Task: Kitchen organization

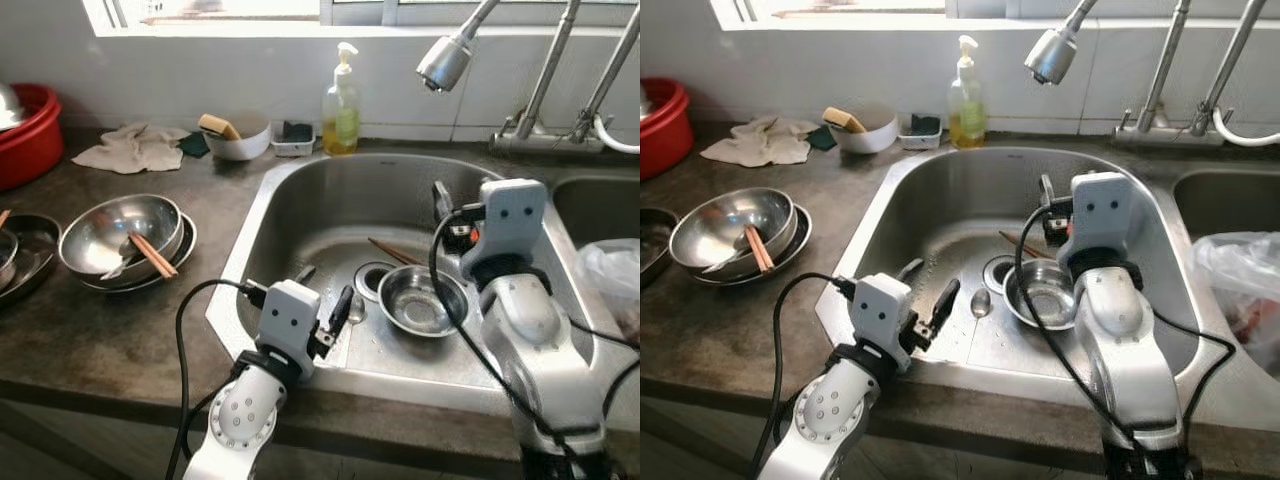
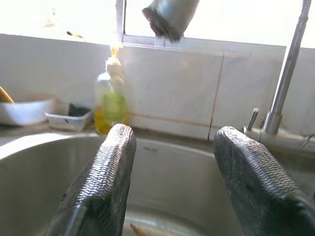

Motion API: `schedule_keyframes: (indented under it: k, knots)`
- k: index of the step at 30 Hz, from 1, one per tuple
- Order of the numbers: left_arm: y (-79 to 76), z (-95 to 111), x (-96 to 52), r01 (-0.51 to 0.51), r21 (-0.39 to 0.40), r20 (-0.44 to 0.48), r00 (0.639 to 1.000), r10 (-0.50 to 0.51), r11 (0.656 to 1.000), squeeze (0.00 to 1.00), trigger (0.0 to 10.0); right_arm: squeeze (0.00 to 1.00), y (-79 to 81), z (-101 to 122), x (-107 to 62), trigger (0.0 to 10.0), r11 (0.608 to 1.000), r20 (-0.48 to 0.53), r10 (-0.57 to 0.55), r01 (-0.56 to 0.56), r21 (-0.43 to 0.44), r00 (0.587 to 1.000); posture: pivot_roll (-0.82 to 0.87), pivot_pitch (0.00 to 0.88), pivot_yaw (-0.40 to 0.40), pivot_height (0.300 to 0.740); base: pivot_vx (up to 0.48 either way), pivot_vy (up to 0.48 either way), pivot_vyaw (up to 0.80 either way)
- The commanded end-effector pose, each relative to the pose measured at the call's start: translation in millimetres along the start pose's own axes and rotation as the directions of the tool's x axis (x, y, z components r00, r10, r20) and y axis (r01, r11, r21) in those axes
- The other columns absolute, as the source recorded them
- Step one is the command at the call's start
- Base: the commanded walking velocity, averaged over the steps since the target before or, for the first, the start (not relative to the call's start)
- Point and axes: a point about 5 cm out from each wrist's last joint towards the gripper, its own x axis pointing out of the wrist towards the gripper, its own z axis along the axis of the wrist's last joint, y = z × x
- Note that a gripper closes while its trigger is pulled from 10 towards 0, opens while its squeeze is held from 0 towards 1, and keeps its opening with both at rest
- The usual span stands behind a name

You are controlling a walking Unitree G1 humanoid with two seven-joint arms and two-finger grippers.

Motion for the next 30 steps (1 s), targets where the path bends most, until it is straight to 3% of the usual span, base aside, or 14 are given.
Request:
schedule_keyframes:
  k: [1, 5, 13, 30]
  knots:
    - [1.8, 0.7, 1.2, -0.011, 0.013, 0.009, 1.0, 0.011, 1.0, 0.0, 10.0, 0.0, 4.0, 5.4, -6.8, 10.0, 1.0, 0.03, 0.015, -0.015, 0.013, 0.999, 0.08, 0.05, 0.012, 0.74, 0.0, 0.0, 0.0]
    - [3.9, 0.9, -0.5, -0.019, 0.018, 0.014, 1.0, 0.018, 1.0, 0.0, 10.0, 0.0, 8.5, -10.1, -31.1, 10.0, 0.999, -0.054, 0.023, -0.021, 0.041, 0.998, 0.08, 0.048, 0.011, 0.74, 0.0, 0.0, 0.0]
    - [6.6, 1.3, -6.7, -0.038, 0.006, 0.015, 0.999, 0.038, 0.999, 0.0, 10.0, 0.0, 11.8, -21.2, -53.5, 10.0, 0.997, -0.114, 0.006, 0.003, 0.076, 0.993, 0.08, 0.048, 0.014, 0.74, 0.0, 0.0, 0.0]
    - [2.4, -0.2, -11.0, -0.031, -0.003, 0.006, 1.0, 0.031, 1.0, 0.0, 10.0, 0.0, 19.7, -18.2, -43.8, 10.0, 0.995, -0.084, 0.024, -0.016, 0.098, 0.996, 0.09, 0.046, 0.016, 0.74, -0.044, 0.0, 0.0]
